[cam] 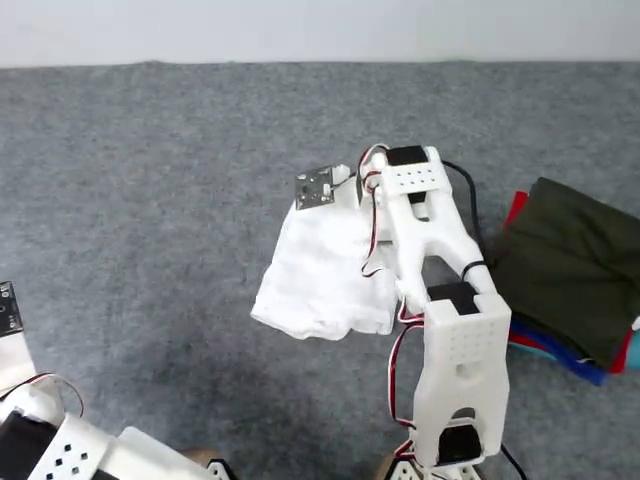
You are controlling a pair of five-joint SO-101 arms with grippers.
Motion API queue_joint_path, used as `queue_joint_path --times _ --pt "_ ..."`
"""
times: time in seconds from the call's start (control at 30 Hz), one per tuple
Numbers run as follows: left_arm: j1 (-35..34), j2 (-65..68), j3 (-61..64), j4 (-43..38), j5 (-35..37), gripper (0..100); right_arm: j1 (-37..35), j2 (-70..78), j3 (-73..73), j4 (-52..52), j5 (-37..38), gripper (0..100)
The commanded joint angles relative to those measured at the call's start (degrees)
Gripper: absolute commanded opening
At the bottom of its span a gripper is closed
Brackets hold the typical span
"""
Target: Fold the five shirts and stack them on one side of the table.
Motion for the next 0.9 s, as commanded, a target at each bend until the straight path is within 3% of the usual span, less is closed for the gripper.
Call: queue_joint_path --times 0.0,0.07,0.3,0.57,0.67,0.8,0.87 --pt "0.0 -0.4 -0.3 -0.9 0.5 2 -0.6 -5.3 -1.3 -0.8 0.5 9.1" --pt "0.0 -0.4 -0.3 -0.9 0.5 2 -0.5 -6.8 -2.0 -0.6 -1.8 14.8" --pt "0.1 -0.4 0.9 -1.1 0.5 2 -1.6 -15.8 -2.1 0.0 -24.2 20.2" --pt "0.1 -0.4 0.7 -1.2 0.4 2 -3.2 -24.1 -1.9 21.5 -53.2 20.1" --pt "0.1 -0.4 0.7 -1.2 0.4 2 -3.3 -23.9 -1.3 27.6 -62.8 15.5" --pt "0.1 -0.4 0.7 -1.2 0.4 2 -3.0 -21.0 -0.8 29.9 -69.9 0.0" --pt "0.1 -0.4 0.7 -1.2 0.4 2 -3.0 -18.6 -0.8 30.8 -73.3 3.4"
